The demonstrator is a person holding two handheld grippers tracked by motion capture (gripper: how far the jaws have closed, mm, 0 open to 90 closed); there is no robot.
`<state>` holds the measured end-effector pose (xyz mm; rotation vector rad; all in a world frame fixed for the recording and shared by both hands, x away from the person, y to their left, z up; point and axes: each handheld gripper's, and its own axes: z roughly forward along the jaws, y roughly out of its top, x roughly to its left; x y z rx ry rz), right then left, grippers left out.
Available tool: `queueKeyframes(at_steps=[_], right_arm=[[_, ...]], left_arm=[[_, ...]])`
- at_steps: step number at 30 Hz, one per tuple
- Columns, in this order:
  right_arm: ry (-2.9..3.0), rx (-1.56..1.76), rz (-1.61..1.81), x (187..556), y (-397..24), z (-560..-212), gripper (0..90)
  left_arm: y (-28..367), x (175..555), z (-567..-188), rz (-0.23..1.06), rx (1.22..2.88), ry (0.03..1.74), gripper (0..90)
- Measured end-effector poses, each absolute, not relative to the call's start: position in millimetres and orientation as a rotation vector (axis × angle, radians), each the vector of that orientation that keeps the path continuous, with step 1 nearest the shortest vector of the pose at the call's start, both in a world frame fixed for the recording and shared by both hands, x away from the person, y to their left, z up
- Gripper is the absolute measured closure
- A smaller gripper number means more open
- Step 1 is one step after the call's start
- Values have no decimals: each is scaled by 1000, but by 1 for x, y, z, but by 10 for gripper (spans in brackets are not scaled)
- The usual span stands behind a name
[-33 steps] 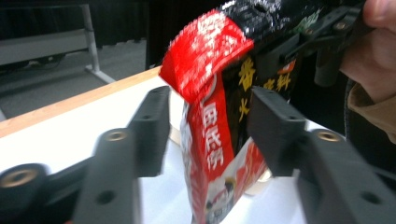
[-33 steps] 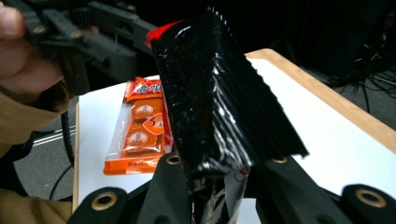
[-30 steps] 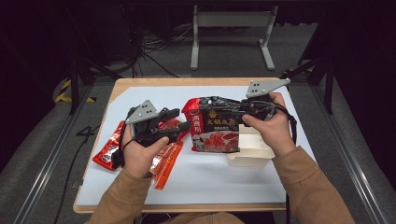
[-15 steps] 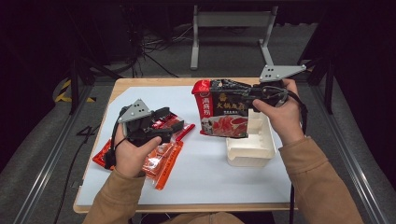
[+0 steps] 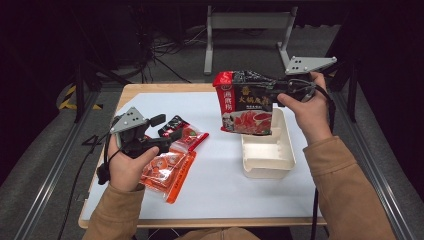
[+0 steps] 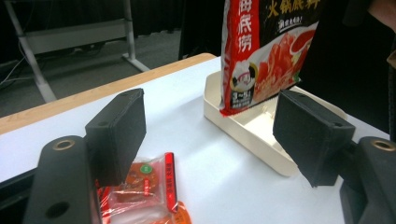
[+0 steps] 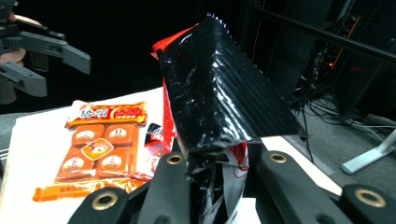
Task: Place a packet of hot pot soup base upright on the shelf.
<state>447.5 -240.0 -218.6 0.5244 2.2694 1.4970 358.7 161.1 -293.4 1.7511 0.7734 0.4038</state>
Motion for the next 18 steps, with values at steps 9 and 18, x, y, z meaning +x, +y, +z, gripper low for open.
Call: queueKeyframes(at_steps=[9,18], right_arm=[[2241,554,1456,460,-251,-215,794],[2179,592,1470,476,-266,-217,793]], left_arm=[[165,361,-295,384,1767,787,246],[167,368,-298,370,1773,794,225]])
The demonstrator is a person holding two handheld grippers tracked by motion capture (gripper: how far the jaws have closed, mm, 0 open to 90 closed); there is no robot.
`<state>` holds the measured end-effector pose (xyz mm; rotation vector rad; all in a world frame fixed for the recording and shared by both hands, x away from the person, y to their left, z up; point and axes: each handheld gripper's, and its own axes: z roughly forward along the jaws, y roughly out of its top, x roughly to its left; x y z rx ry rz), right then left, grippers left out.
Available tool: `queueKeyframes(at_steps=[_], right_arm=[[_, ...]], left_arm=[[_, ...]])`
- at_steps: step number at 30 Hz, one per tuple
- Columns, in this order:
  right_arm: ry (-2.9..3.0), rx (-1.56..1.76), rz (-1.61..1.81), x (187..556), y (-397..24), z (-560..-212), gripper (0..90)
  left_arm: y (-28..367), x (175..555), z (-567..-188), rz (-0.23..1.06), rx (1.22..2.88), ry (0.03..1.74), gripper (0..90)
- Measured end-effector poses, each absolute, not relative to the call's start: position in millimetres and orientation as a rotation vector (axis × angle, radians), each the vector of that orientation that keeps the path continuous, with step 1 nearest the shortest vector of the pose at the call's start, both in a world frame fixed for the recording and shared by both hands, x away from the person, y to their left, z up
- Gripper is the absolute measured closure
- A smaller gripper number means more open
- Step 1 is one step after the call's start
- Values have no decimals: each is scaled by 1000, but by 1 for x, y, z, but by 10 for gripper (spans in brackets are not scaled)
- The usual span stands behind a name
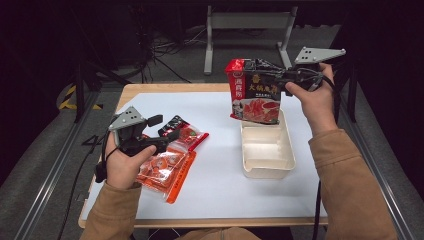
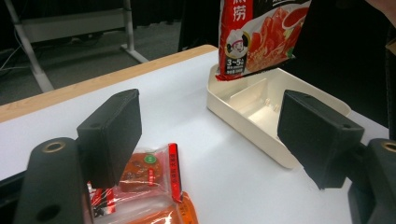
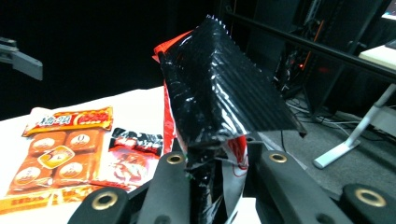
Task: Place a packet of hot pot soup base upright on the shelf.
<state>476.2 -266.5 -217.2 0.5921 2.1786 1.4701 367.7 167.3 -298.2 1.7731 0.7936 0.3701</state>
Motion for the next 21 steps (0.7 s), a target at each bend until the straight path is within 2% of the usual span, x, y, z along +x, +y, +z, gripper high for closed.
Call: queueKeyframes(at_steps=[11,21], right_arm=[[2126,619,1440,495,-281,-225,791],[2129,673,1432,507,-294,-247,791]], left_arm=[[168,371,-301,363,1772,808,219],[169,375,-305,352,1767,821,218]])
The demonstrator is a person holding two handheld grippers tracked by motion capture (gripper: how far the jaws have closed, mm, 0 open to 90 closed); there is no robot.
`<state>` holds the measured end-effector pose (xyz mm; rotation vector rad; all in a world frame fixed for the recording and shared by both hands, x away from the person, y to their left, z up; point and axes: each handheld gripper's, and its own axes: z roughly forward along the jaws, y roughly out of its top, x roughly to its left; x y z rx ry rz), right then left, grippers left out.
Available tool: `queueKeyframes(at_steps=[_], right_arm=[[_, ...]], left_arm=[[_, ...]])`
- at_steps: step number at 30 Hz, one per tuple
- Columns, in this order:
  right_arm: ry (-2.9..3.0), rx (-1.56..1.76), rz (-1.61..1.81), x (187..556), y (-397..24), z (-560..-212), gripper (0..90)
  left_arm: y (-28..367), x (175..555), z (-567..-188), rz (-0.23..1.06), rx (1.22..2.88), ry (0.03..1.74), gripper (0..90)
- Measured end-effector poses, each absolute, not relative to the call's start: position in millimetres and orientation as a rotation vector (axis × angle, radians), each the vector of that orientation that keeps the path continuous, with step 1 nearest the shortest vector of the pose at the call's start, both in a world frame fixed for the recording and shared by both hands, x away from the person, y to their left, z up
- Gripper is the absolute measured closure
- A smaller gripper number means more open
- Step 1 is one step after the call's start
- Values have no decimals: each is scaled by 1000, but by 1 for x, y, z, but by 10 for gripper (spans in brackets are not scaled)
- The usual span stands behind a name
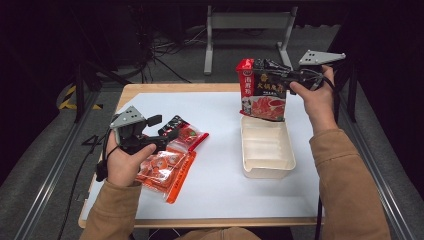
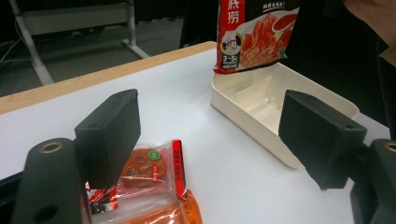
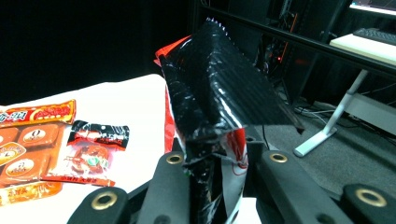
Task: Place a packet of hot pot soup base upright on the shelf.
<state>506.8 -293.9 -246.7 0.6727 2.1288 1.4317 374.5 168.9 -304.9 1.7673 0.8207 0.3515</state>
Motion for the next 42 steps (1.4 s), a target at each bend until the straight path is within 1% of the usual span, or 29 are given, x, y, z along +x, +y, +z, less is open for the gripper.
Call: queueKeyframes(at_steps=[12,25,42], right_arm=[[2160,692,1410,512,-295,-268,790],[2184,693,1411,516,-291,-279,782],[2226,694,1420,512,-293,-298,743]], left_arm=[[170,377,-308,351,1772,832,215],[168,378,-310,350,1782,830,214],[166,379,-312,342,1792,835,213]])
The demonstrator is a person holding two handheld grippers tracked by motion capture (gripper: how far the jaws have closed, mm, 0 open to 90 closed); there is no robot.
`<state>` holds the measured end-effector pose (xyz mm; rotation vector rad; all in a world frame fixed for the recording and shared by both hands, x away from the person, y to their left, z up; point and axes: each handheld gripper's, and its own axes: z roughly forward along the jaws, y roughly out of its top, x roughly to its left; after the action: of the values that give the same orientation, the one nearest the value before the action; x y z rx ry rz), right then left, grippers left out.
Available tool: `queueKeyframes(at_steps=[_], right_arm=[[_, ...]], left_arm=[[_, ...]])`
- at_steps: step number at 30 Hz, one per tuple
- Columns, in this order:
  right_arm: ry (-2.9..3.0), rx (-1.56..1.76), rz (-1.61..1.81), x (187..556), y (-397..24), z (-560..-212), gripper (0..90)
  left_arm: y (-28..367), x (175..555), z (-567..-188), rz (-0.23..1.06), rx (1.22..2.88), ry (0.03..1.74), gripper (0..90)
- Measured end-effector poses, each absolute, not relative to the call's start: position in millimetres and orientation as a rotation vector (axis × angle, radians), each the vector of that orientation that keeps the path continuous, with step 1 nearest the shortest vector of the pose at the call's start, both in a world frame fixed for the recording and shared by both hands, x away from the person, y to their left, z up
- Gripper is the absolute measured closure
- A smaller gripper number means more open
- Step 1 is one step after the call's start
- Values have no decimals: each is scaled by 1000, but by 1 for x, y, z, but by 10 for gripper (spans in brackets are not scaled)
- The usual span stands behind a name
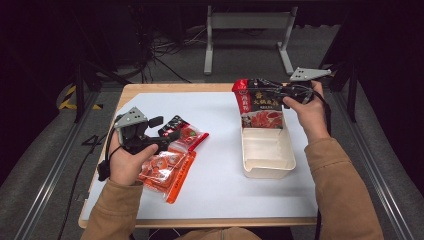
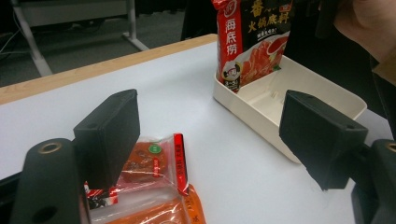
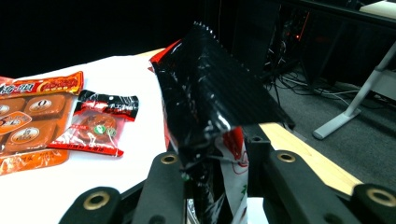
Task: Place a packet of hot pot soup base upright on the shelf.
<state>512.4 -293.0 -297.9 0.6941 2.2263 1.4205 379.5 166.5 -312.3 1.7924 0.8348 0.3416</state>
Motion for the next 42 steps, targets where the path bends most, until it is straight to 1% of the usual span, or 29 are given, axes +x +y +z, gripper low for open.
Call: queueKeyframes(at_steps=[9,32,42], right_arm=[[2237,732,1418,510,-302,-312,739],[2216,816,1401,501,-323,-331,759],[2215,828,1379,500,-322,-330,727]], left_arm=[[165,381,-313,335,1796,834,213],[166,383,-315,331,1811,839,208],[167,383,-317,324,1822,848,206]])
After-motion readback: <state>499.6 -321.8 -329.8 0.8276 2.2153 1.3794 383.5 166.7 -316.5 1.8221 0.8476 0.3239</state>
